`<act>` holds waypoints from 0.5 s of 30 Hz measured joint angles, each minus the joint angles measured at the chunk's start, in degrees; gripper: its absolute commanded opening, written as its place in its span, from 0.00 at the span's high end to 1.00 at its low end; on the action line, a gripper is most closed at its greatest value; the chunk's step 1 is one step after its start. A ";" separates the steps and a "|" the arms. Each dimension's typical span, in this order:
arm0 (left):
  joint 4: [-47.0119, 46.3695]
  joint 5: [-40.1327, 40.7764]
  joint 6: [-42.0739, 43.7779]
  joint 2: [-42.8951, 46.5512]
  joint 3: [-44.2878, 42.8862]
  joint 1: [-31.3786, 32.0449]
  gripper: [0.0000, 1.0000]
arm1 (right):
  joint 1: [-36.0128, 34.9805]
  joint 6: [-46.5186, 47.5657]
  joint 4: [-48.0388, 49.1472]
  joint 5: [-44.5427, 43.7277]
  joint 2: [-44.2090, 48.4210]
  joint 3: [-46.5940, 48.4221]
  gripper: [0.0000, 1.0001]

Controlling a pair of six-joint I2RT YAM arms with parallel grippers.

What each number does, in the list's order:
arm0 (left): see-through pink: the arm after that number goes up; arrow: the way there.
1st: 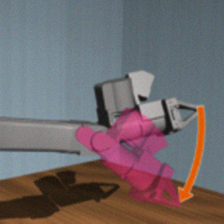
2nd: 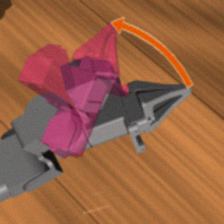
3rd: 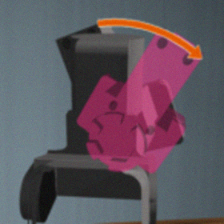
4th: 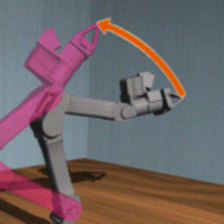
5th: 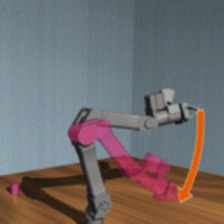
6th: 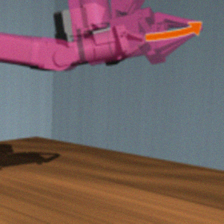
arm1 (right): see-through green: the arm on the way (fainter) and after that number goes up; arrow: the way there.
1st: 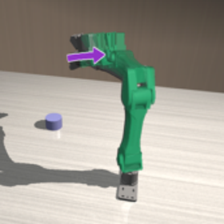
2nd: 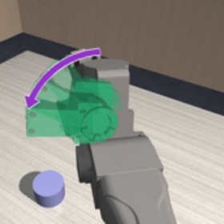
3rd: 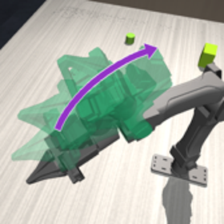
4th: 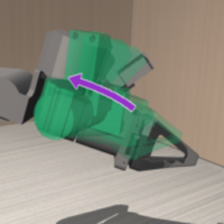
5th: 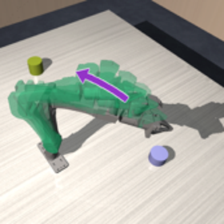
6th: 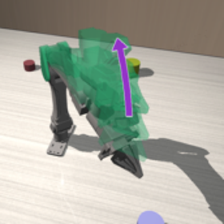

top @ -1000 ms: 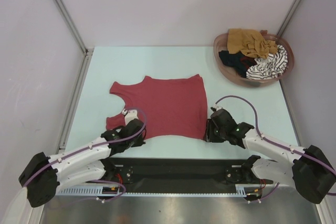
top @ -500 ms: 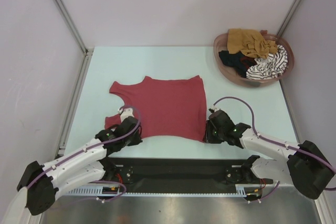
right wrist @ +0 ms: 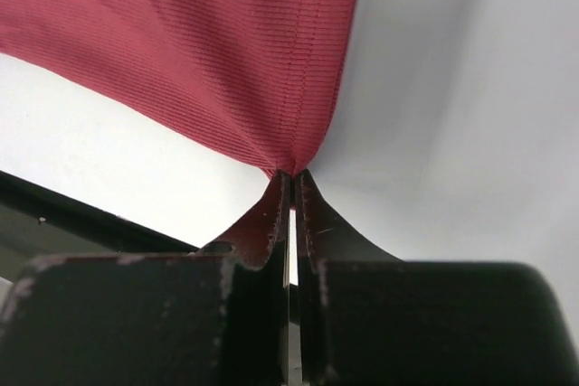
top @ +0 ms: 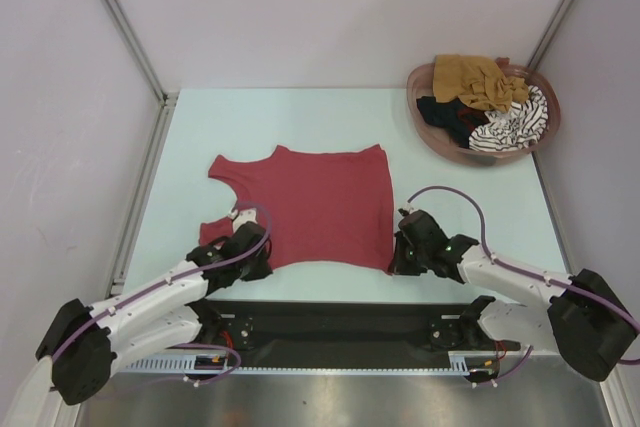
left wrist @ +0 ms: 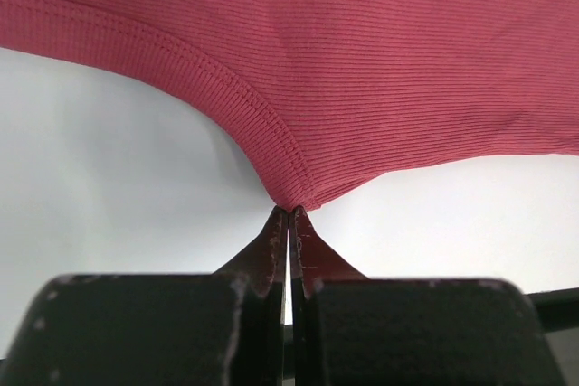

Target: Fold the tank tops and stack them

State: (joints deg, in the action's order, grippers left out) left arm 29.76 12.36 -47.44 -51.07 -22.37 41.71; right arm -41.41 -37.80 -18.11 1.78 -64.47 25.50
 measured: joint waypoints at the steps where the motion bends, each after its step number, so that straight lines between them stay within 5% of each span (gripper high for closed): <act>1: -0.17 -0.46 -0.02 -0.39 0.26 -0.02 1.00 | 0.04 -0.02 -0.66 0.02 0.59 0.00 0.98; 15: 0.94 -1.16 1.75 -3.28 -3.78 -2.32 1.00 | 1.40 0.90 -8.17 0.00 2.97 6.32 1.00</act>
State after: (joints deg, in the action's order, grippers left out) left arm 30.70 11.20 -45.69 -54.35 -26.15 39.40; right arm -40.01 -36.91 -26.28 1.78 -61.49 31.81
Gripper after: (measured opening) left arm 0.006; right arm 0.012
